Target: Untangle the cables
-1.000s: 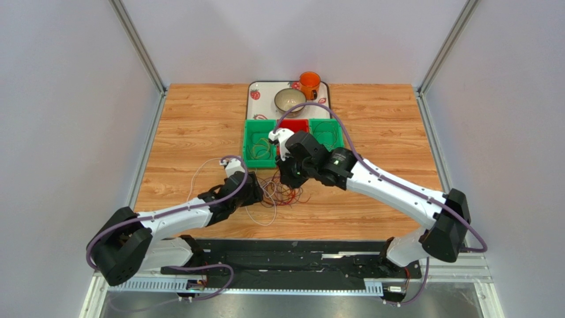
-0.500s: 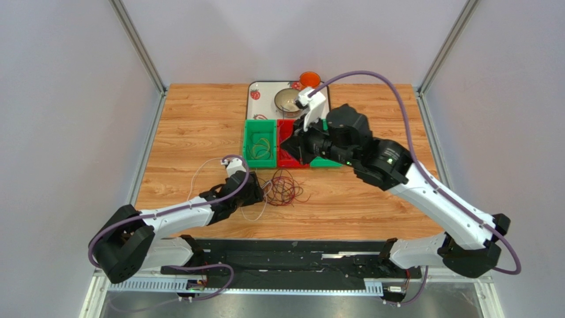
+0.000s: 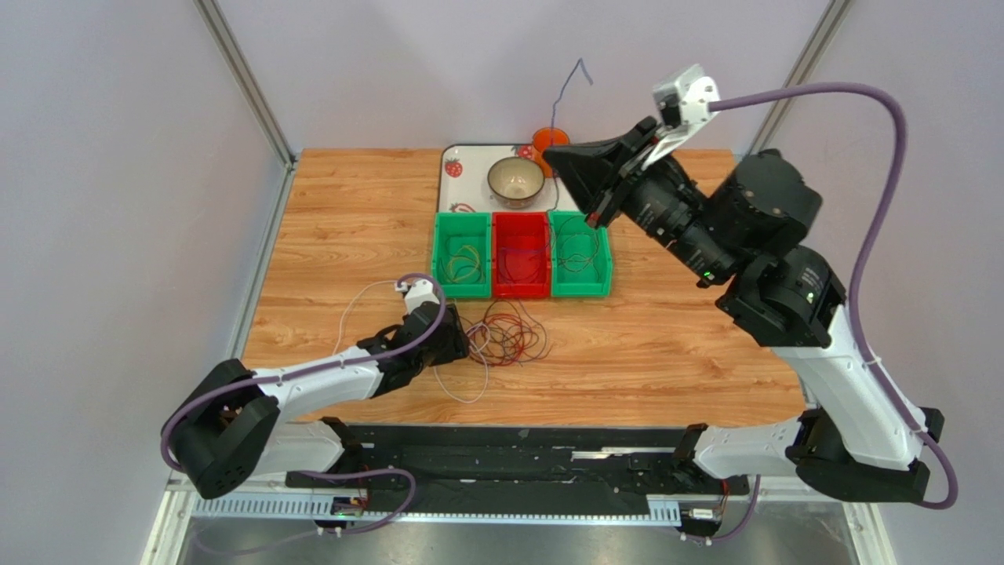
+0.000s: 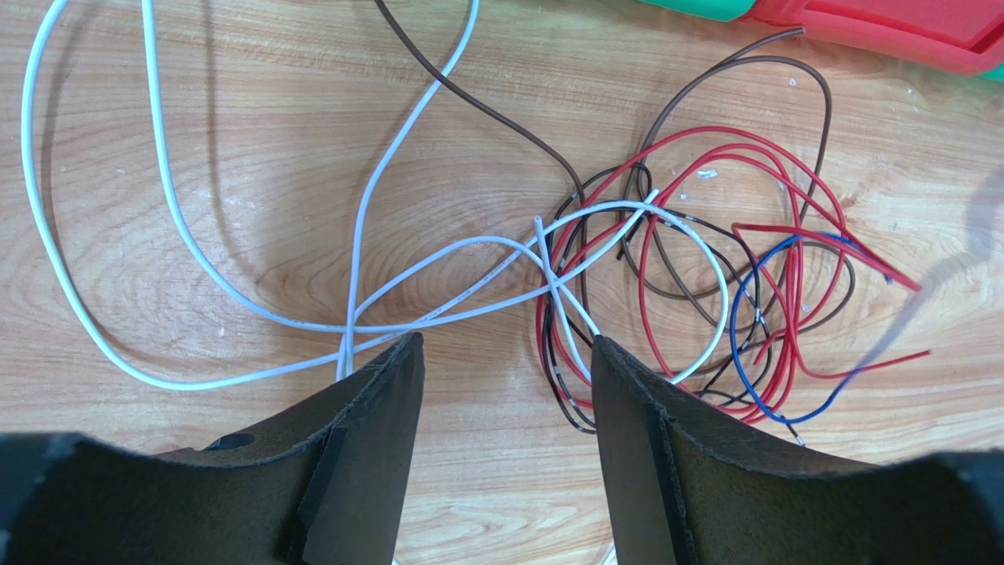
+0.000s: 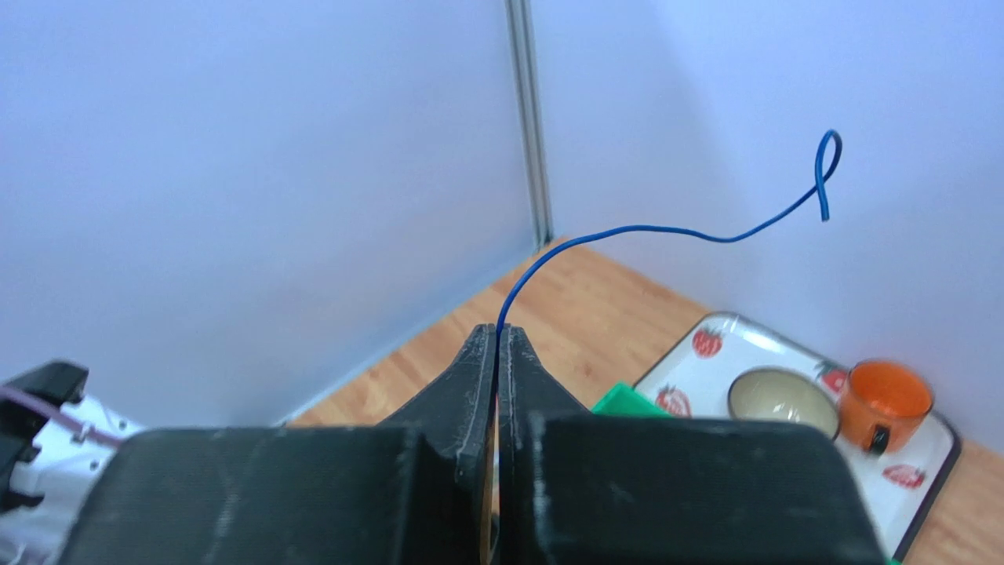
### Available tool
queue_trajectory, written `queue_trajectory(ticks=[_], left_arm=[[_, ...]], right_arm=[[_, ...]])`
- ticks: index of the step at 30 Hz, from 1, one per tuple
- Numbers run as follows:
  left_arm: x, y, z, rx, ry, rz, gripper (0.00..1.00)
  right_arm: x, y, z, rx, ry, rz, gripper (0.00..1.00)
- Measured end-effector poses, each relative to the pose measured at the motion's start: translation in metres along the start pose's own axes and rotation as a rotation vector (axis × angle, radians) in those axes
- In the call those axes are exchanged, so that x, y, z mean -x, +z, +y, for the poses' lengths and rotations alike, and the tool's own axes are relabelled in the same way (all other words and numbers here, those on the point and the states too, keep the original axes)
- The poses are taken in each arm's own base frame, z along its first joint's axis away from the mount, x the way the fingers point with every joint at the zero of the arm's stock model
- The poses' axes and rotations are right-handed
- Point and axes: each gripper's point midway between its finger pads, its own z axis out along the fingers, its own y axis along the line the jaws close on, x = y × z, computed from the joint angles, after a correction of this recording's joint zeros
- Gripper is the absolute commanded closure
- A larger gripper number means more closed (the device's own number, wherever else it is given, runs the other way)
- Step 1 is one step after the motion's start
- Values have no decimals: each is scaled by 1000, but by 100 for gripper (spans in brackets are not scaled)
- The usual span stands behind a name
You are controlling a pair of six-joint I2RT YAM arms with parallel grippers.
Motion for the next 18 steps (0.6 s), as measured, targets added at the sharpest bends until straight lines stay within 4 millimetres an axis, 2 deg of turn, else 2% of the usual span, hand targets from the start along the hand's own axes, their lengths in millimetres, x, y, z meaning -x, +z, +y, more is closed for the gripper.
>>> queue_trajectory(ticks=[5,6,10,12,15,16,18], left_arm=[[0,0,0,1,1,0,37],[0,0,0,1,1,0,38],[0,0,0,1,1,0,37],[0,0,0,-1,5,1,37],[0,-1,-2,-10,12,2,35],[1,-1,-3,-15,12,-1,35],[3,-4,-7,-33,12,-10,35]], right_arm=[[58,-14,-8,-44,-39,-187,100],[64,-16,-8,-46,-43,-207,100],[116,-35,-14,-86,-92,-376,100],[133,-42,-20,-121,-114,-431,100],[138,-44,-30,-177,-134,-454,100],[132,-42,-33,-196,-137,-445,100],[97,-34,-48,-267,-149,-366,100]])
